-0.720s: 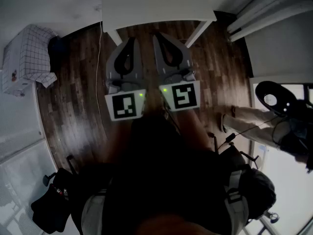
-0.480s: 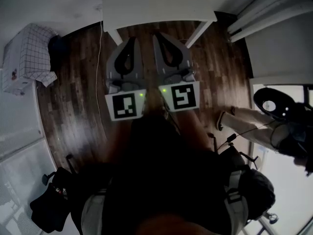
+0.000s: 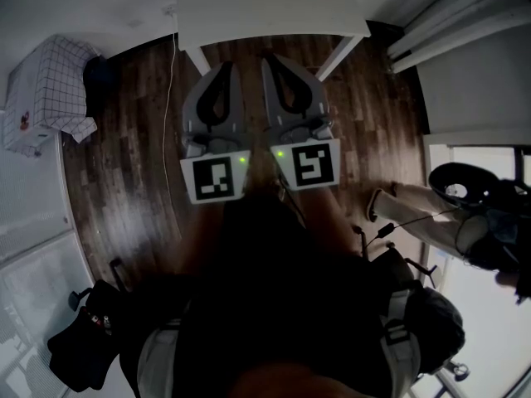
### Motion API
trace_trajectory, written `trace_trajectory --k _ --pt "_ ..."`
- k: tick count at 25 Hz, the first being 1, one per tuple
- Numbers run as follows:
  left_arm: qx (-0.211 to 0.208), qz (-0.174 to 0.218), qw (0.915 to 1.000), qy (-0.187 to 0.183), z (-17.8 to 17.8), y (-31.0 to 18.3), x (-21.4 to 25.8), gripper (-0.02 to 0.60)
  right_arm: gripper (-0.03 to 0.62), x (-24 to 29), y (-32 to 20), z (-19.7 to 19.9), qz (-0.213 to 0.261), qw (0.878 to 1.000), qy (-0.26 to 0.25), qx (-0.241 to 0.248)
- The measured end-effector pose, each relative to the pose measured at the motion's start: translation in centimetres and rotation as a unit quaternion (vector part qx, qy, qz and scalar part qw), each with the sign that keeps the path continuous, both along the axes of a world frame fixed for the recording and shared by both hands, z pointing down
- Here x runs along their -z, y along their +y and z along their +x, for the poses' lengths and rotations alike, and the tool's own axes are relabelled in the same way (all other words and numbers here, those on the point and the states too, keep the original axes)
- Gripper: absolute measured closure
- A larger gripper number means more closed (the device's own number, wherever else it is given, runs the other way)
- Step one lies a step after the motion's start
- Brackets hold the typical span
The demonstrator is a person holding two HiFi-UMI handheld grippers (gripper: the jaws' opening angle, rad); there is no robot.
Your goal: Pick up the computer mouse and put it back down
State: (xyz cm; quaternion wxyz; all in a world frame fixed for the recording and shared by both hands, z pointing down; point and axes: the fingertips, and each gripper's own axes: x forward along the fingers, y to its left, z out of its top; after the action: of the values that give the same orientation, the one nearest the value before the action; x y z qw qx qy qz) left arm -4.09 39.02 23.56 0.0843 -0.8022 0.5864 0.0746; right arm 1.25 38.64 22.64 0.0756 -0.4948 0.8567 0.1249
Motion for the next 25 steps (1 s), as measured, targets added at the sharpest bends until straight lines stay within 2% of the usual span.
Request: trace_trajectory --k 11,25 --pt "0.015 0.005 0.9999 0.002 -2.7 1.2 0.1 0.581 0.58 0.0 1.0 -2.7 0.0 1.0 0.004 0.012" --pt "0.012 0.009 0.9998 0.011 -9.9 -0.1 -0.2 0.581 0.58 -0.1 -0.4 -9.8 0.005 1.0 0.009 0.008"
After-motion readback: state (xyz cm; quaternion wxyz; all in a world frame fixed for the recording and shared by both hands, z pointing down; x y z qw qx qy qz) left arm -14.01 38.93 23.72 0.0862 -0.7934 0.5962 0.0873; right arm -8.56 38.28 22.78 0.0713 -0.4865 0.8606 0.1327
